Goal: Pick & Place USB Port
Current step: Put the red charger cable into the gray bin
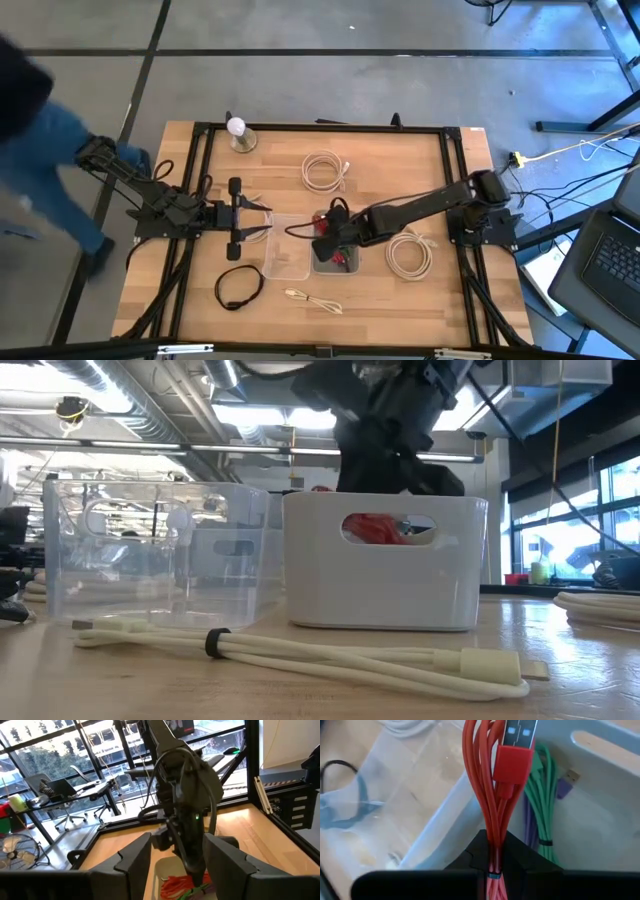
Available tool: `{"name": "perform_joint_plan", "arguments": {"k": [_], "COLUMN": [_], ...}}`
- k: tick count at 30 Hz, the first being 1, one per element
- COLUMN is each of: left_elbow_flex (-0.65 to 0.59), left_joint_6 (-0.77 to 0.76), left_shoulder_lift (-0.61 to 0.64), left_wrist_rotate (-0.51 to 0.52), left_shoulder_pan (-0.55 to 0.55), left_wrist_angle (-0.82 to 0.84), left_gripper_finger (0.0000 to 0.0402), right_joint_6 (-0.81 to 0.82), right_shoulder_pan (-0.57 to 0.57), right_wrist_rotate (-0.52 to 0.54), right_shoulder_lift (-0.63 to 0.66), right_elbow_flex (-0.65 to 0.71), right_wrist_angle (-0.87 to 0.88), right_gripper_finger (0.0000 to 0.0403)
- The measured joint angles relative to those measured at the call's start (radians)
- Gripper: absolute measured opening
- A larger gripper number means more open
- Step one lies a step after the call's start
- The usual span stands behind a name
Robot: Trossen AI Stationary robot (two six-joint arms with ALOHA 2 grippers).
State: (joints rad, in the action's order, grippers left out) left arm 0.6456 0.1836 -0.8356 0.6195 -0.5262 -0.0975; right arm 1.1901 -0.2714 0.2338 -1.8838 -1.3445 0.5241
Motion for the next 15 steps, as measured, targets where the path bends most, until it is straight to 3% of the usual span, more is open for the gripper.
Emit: {"name": "perform_joint_plan", "arguments": {"k": [15], "left_elbow_flex": [0.000], "left_joint_6": [-0.005], "left_shoulder_lift": [0.000], "left_wrist_rotate": [-0.002], "left_shoulder_pan": [0.000], "left_wrist_angle": [0.002], "left_gripper_finger": [0.0173], "right_joint_6": [0.007], "right_shoulder_pan": [-0.013], "right_wrist_rotate": [0.093], "right_shoulder_lift": [-0.041], "right_elbow_flex": [-0.163], "right_wrist_angle": [0.286], "right_gripper_finger": [0.0027]}}
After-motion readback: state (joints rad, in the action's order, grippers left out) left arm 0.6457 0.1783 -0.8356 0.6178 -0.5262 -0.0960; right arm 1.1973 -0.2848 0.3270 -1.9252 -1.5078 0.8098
